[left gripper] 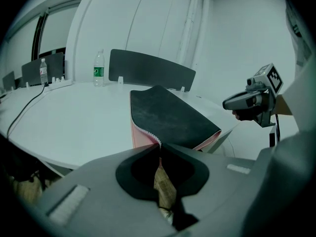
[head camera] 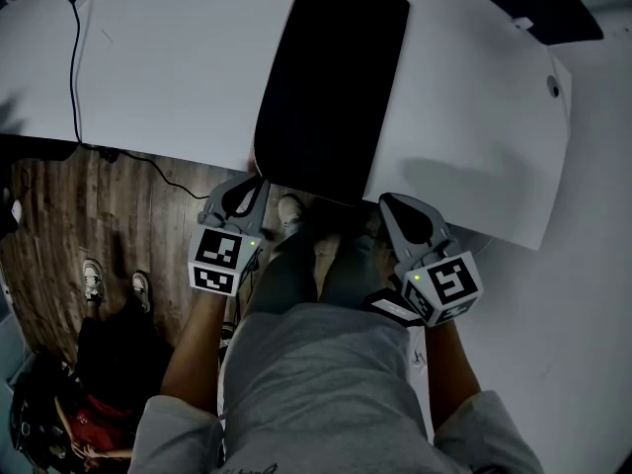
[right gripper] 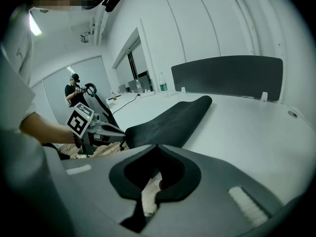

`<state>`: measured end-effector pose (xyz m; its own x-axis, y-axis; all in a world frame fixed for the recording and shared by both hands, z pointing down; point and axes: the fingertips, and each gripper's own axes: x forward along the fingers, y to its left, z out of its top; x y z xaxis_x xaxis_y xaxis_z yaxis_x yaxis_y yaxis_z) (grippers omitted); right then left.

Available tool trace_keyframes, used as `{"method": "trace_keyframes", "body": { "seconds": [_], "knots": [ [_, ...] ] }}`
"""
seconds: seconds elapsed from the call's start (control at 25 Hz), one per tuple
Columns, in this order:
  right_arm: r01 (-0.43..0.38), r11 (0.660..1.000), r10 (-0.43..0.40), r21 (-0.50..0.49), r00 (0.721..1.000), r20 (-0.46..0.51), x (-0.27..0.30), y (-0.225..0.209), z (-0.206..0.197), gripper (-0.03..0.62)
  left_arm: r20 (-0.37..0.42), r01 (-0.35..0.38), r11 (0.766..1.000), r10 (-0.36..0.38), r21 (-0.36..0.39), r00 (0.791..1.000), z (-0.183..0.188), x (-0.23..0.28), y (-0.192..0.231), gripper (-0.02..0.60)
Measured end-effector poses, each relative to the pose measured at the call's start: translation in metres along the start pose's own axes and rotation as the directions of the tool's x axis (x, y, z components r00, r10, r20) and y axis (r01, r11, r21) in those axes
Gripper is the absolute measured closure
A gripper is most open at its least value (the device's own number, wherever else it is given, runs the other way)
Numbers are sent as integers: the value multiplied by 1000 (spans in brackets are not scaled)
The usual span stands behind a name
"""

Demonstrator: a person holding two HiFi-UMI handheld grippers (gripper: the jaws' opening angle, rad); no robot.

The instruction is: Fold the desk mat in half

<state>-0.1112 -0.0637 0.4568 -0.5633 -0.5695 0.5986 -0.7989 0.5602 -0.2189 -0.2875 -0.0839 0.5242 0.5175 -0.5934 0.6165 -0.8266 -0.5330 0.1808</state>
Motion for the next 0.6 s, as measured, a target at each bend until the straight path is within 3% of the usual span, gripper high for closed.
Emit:
{"method": "trace_keyframes", "body": {
  "seconds": [0.4, 0.6],
  "knots": [
    [-3, 1000, 3, -6, 1000, -7, 3, 2, -3, 588, -61, -14, 994, 7, -106, 998, -19, 5, 8, 535],
    [-7, 1000, 7, -12, 1000, -13, 2, 6, -2, 588, -84, -40, 992, 30, -120, 996, -23, 4, 11, 520]
  ]
}}
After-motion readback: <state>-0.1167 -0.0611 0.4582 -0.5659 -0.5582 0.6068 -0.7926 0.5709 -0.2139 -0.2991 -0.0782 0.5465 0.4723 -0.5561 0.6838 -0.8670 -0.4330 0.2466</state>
